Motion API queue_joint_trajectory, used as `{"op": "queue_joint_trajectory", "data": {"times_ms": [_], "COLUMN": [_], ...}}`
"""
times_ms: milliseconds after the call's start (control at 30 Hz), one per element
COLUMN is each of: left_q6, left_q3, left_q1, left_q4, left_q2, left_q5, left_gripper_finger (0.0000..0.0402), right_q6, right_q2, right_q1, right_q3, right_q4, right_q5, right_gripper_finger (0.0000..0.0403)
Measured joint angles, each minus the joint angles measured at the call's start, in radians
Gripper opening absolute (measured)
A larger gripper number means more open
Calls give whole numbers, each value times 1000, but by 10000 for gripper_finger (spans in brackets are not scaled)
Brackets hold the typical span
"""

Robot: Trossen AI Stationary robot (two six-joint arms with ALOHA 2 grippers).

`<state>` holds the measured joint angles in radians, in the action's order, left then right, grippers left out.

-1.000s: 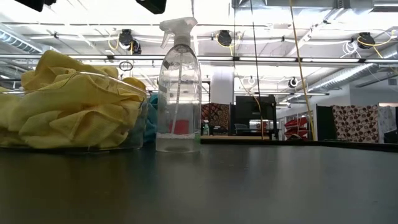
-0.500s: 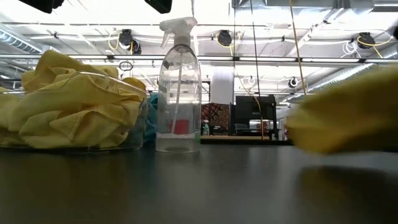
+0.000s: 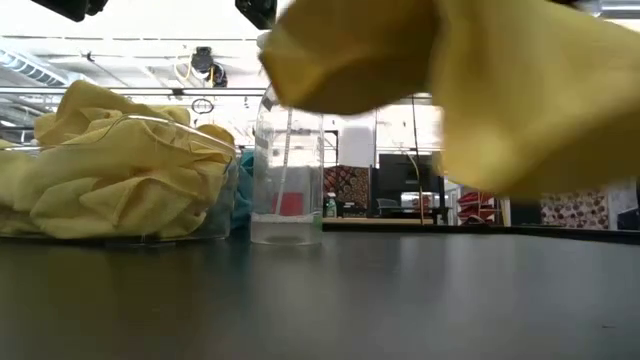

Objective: Sort microfiber towel by color & place in baskets
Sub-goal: Put the yellow microfiber cloth into the bottom transparent bin

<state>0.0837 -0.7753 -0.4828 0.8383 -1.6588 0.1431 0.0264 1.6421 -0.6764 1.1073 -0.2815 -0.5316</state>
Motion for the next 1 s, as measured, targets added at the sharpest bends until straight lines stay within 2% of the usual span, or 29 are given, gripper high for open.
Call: {"op": "queue_joint_trajectory", "data": {"times_ms": [200,300,533,633,1000], "left_q6": [-16,-50,-77,-77,-77], "left_q3": [0,0,0,0,0], "left_q1": [0,7,25,38,73], "left_q4": [-7,-23,-26,-9,18], "left_q2": [0,0,0,2,0], "left_q5": [19,20,16,30,52], "left_gripper_finger": [226,239,332,359,368], "right_q6": [-193,-260,-367,-398,-552], "right_q2": [0,0,-1,-1,-3], "right_q1": [70,95,128,143,178], "right_q3": [74,112,176,195,207], "right_q4": [26,22,13,19,218], "right_q5": [4,6,16,33,90], "right_gripper_finger": [5,5,6,6,6]}}
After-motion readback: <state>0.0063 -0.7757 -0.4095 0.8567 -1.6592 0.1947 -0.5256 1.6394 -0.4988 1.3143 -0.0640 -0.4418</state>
